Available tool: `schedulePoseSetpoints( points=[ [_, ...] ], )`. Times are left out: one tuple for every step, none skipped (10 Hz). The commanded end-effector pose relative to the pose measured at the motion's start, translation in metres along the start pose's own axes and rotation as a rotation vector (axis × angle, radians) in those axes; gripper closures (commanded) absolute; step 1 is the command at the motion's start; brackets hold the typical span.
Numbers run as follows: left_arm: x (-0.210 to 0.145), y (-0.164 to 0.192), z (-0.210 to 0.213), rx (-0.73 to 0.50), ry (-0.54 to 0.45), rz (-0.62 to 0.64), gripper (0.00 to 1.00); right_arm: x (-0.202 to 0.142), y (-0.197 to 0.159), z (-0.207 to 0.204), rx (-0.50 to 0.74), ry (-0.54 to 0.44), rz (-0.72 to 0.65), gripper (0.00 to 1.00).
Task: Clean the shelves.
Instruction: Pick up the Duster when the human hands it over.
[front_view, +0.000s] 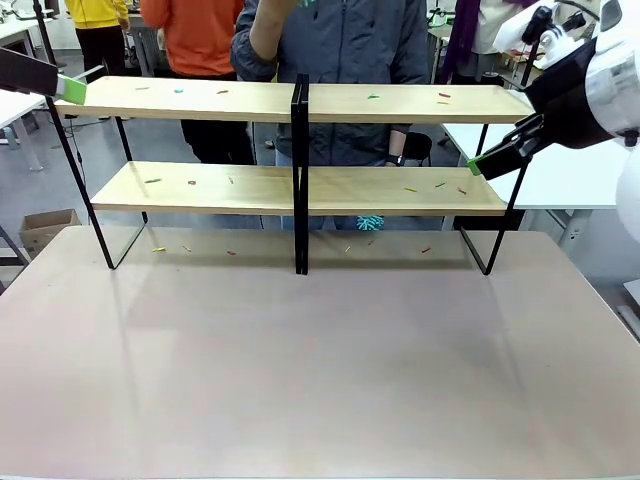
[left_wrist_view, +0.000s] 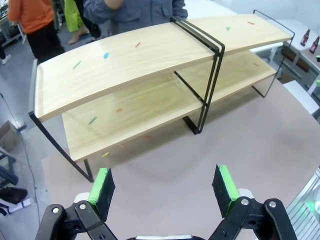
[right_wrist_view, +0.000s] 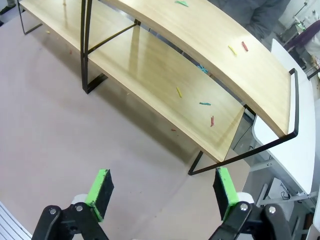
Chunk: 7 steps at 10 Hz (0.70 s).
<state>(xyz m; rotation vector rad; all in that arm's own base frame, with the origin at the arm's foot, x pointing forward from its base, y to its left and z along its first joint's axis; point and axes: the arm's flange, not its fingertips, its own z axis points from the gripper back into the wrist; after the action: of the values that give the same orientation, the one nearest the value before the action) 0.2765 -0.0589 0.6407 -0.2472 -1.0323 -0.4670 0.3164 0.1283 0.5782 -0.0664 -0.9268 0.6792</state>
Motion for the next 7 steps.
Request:
schedulePoseSetpoints(
  points=[
    [-0.151,-0.037,-0.017,0.003,0.012,-0.034,0.0,-0.034,0.01,0.001,-0.015,-0.031,-0.014,0.0],
    [0.0,0.0,0.0,0.0,0.0,0.0,0.0,-0.03,0.013,0.009,-0.026,-0.045,-0.057,0.0],
    [0.0,0.0,0.0,0.0,0.0,0.0,0.0,-0.025,0.018,0.017,-0.033,-0.048,-0.097,0.0],
    [0.0,0.0,0.0,0.0,0.0,0.0,0.0,-0.018,0.026,0.027,-0.046,-0.048,-0.147,0.0],
    [0.0,0.0,0.0,0.0,0.0,0.0,0.0,-0.009,0.034,0.036,-0.061,-0.028,-0.217,0.0],
    [0.0,0.0,0.0,0.0,0.0,0.0,0.0,0.0,0.042,0.044,-0.062,-0.001,-0.283,0.0],
    [0.0,0.0,0.0,0.0,0.0,0.0,0.0,0.012,0.05,0.049,-0.06,0.02,-0.389,0.0]
  ],
)
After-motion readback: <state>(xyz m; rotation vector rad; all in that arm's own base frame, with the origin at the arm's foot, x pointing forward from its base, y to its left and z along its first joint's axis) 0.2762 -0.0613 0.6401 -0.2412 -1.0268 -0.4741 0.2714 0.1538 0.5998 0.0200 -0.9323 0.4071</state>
